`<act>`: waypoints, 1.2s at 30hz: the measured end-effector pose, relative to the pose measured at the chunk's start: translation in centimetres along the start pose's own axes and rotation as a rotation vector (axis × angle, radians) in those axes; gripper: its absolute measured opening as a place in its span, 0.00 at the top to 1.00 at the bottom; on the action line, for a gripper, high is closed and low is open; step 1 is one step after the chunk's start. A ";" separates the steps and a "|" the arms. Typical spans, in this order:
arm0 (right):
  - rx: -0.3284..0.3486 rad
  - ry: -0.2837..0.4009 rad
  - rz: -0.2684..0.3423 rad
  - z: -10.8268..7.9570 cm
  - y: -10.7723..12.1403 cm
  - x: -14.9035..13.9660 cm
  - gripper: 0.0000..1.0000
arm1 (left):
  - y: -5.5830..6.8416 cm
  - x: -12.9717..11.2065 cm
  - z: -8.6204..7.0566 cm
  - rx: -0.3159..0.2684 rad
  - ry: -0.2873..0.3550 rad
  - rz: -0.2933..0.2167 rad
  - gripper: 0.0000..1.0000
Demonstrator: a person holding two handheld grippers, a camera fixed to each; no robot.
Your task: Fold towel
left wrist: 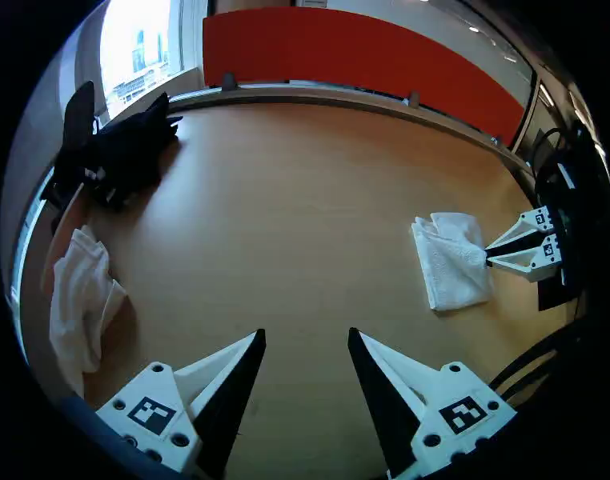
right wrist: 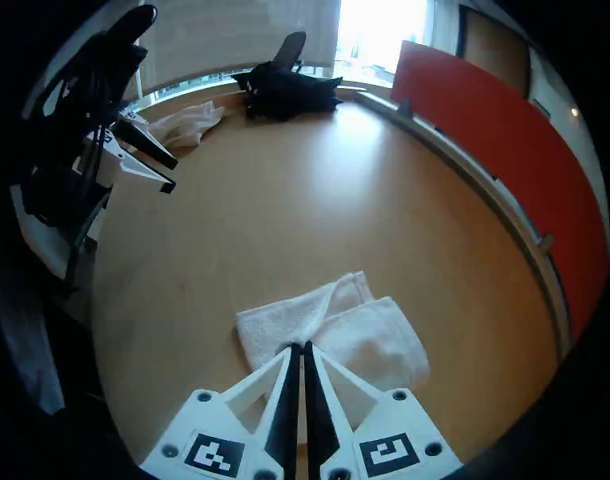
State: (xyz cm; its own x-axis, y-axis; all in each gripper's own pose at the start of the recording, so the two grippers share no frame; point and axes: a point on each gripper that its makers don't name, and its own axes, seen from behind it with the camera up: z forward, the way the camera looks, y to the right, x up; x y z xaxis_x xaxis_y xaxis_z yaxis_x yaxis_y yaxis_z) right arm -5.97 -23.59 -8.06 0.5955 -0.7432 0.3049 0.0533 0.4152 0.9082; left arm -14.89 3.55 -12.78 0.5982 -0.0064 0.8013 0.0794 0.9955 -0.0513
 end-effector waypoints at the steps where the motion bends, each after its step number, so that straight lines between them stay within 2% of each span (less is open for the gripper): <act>1: 0.000 0.000 0.000 0.0 0.0 0.0 0.96 | 0.0 0.0 0.0 0.000 0.000 0.001 0.24; 4: 0.001 0.002 0.001 0.0 -0.1 -0.1 0.93 | 0.0 0.0 0.1 -0.001 -0.001 0.002 0.24; 7: 0.001 0.005 0.005 -0.1 -0.1 -0.1 0.85 | 0.1 0.1 0.1 -0.001 -0.002 0.003 0.25; 10: 0.002 0.006 0.011 -0.1 -0.1 -0.2 0.67 | 0.2 0.1 0.1 -0.002 -0.002 0.004 0.25; 13: 0.000 0.005 0.015 -0.2 0.0 -0.4 0.40 | 0.2 0.1 0.1 -0.003 -0.001 0.005 0.24; 15: -0.003 0.004 0.018 -0.3 0.0 -0.5 0.30 | 0.3 0.2 0.1 -0.003 0.000 0.007 0.25; 21: -0.008 -0.002 0.038 -0.5 -0.1 -1.3 0.19 | 0.5 0.4 0.1 -0.004 0.002 0.010 0.24; 36: -0.044 -0.042 0.092 -1.2 0.2 -5.0 0.19 | 0.9 0.5 0.0 -0.004 0.002 0.022 0.25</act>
State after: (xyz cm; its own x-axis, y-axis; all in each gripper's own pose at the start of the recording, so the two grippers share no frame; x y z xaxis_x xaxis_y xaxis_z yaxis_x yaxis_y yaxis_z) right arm -7.96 -19.10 -9.75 0.5658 -0.7217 0.3988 0.0355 0.5045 0.8627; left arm -14.54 4.43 -12.42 0.6018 0.0153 0.7985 0.0691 0.9951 -0.0712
